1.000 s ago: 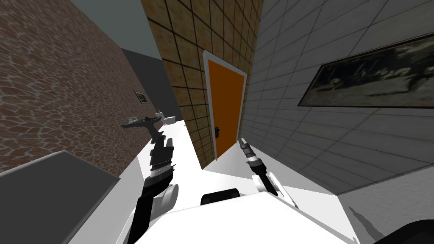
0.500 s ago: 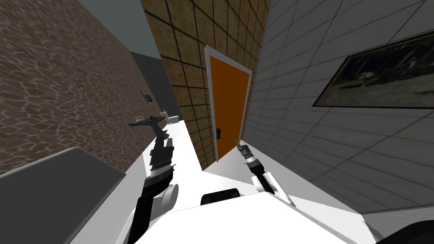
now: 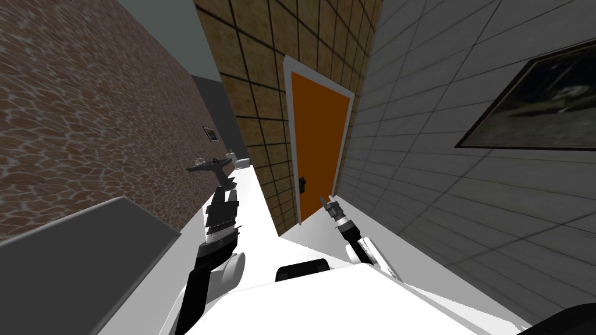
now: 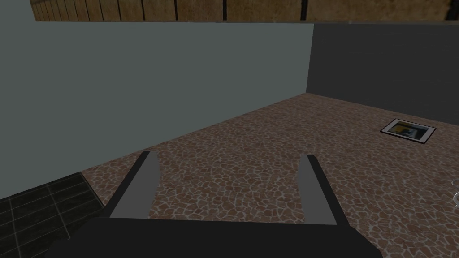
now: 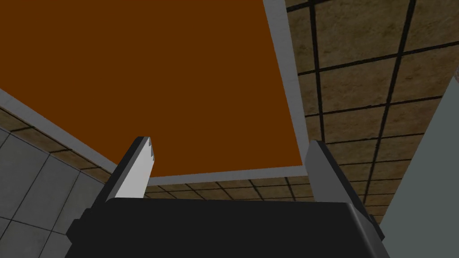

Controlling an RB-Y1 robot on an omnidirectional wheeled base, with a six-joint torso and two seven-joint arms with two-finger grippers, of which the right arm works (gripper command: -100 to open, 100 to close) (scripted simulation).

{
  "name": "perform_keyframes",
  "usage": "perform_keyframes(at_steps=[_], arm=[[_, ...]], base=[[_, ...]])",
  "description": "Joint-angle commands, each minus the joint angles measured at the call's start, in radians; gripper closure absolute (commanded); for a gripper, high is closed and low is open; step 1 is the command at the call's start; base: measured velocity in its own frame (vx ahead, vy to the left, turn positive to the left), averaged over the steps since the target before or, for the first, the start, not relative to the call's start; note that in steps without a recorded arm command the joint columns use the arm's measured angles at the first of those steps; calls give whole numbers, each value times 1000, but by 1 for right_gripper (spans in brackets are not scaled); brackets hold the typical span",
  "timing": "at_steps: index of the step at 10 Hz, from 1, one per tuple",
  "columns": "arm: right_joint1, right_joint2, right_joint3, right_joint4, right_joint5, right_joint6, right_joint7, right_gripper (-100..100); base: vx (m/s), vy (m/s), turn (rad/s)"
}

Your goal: Pull the door open

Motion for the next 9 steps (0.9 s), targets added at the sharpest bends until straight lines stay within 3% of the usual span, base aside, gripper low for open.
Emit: perform_keyframes(at_steps=[1, 9], arm=[[-5, 4, -1, 20, 41, 4, 21, -100], [-27, 36, -13, 119, 216, 2, 113, -100]], base=[[102, -42, 95], [91, -42, 82]])
